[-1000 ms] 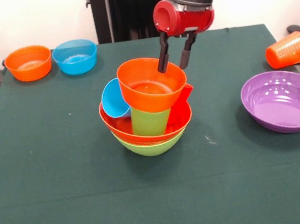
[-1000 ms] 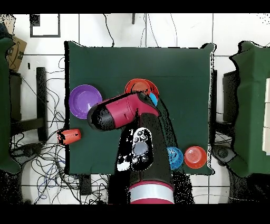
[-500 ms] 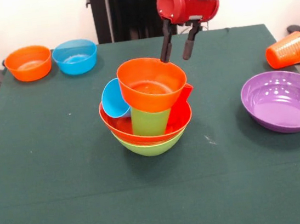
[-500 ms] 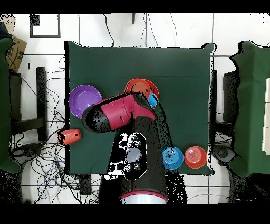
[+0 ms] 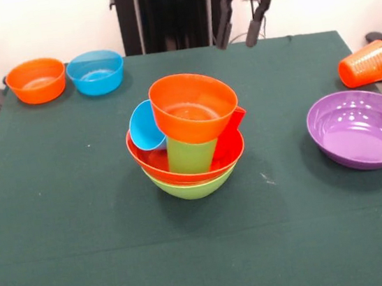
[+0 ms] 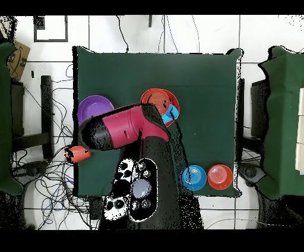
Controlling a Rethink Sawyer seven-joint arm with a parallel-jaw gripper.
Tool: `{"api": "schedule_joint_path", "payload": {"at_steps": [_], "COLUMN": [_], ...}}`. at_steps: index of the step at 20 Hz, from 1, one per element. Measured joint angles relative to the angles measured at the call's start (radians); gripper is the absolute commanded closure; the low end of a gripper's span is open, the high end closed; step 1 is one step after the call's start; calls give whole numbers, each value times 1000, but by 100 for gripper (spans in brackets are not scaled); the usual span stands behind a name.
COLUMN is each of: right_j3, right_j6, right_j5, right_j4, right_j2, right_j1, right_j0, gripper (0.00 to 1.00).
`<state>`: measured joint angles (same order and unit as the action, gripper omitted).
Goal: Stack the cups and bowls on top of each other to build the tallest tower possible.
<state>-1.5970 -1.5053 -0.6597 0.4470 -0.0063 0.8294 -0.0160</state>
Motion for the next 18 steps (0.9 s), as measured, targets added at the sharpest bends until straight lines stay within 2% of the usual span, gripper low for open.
{"api": "schedule_joint_path", "payload": {"at_steps": [1,10,18], "right_j3": [0,9,14], "right_j6": [0,0,0], "right_j5": [-40,-189,-209], "right_j4": [-15,-46,-52], "right_j2": [0,0,3], "right_j1": [21,89,124], "right_j0": [4,11,-8], "gripper": [0,0,0]}}
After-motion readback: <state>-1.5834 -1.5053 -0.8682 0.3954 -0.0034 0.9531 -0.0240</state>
